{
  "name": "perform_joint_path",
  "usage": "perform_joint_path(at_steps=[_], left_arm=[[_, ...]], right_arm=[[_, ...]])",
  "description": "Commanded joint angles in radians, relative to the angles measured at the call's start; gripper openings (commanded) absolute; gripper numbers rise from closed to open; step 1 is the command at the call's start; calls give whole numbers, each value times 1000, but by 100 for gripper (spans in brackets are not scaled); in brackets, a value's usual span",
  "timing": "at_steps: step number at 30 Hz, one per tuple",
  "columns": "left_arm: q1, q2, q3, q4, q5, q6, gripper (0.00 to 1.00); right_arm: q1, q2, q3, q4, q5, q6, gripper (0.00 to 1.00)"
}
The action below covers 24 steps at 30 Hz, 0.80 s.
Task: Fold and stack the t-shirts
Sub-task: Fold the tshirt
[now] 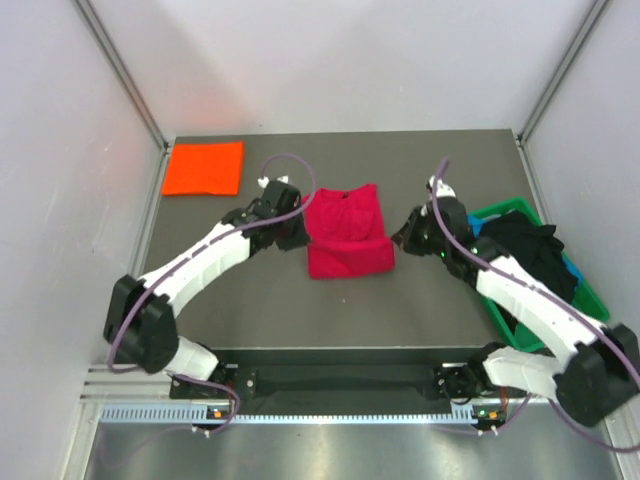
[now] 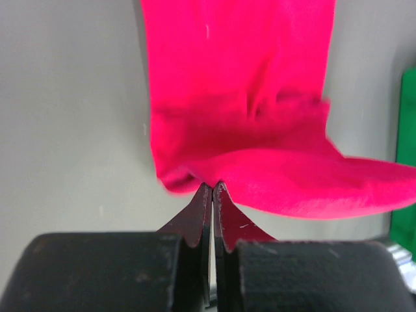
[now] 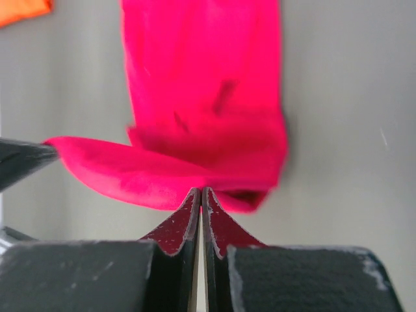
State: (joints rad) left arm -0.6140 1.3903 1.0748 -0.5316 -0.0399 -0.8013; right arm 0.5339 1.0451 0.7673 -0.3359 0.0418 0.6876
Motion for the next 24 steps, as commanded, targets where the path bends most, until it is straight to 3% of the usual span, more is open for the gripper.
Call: perform_joint_path(at_steps=[1, 15, 18, 24], left_arm=[[83, 120, 147, 38, 78, 106, 0], [276, 528, 531, 145, 239, 200, 0], [293, 628, 660, 119, 250, 202, 0], [327, 754, 728, 174, 256, 180, 0]], right_arm=[[-69, 148, 141, 144, -121, -111, 0], [-239, 699, 567, 284, -410, -152, 0], [-255, 769, 592, 384, -430, -123, 0], [-262, 912, 685, 489, -470, -89, 0]])
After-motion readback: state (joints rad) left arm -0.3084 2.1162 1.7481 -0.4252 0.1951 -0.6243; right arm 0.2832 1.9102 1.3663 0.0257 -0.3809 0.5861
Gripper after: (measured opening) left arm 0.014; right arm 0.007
